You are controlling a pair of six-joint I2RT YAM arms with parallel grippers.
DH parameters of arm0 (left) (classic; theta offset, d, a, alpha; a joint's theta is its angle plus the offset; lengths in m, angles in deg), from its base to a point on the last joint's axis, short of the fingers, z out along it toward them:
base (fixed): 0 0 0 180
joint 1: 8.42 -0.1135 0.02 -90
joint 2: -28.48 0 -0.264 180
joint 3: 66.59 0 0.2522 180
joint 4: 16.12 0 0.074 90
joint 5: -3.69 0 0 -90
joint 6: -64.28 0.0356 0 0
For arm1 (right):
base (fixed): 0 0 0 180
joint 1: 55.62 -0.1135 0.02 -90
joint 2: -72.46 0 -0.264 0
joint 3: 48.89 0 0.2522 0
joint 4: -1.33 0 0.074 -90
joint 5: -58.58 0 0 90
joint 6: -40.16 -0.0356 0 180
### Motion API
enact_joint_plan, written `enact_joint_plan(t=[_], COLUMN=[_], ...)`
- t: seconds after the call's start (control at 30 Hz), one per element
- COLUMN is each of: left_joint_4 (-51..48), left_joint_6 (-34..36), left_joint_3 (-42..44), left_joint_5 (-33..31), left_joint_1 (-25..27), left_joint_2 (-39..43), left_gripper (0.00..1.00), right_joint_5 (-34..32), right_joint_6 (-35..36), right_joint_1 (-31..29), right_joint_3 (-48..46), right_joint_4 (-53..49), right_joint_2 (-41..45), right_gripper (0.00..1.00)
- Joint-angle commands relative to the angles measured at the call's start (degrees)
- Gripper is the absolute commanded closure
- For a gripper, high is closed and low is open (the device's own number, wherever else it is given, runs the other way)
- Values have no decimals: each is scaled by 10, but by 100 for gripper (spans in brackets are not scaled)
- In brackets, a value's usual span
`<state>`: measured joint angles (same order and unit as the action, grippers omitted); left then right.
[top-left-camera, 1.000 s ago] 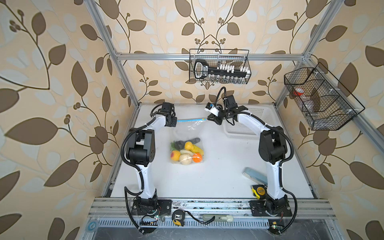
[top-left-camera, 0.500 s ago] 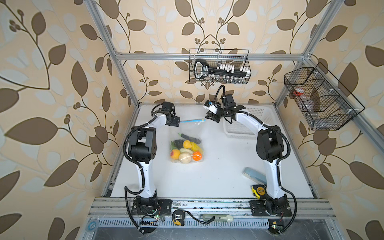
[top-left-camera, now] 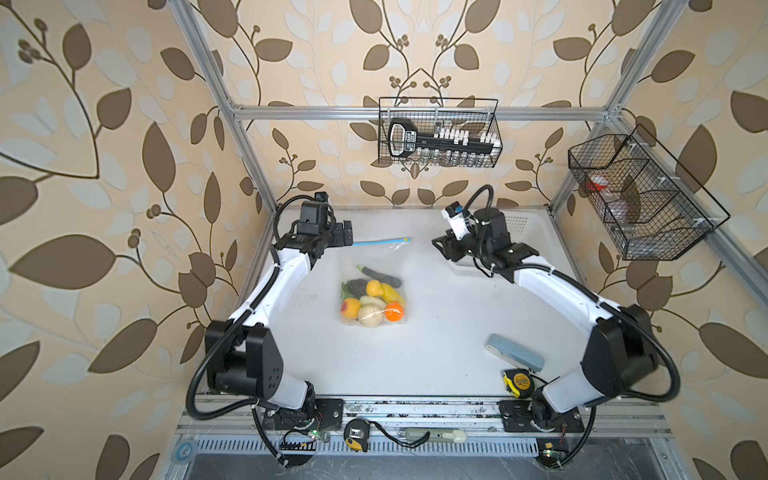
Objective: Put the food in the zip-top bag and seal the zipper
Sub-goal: 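Open both grippers to release the zipper ends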
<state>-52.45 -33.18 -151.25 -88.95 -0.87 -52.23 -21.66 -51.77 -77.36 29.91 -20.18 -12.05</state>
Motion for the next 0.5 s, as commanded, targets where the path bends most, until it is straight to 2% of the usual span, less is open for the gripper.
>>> enact_joint_plan(t=[0.0,0.07,0.2,0.33,0.47], left_joint_4=[-17,-24,-42,-62,-64], left_joint_6=[-64,-80,-90,-83,-82], left_joint_3=[56,94,155,193,217], left_joint_5=[22,34,37,39,45], left_joint_1=[8,12,14,14,14], left_joint_2=[65,110,178,225,247], left_gripper=[1,1,1,1,1], right_joint_5=[-41,-43,-47,-2,10], right_joint_6=[-183,-229,-303,-361,-386], right_joint_1=[40,62,97,168,209], right_joint_3=[-121,-197,-294,-357,-360], right_joint_4=[18,40,45,84,144], right_joint_2=[86,166,256,280,243], right_gripper=[35,29,17,13,12])
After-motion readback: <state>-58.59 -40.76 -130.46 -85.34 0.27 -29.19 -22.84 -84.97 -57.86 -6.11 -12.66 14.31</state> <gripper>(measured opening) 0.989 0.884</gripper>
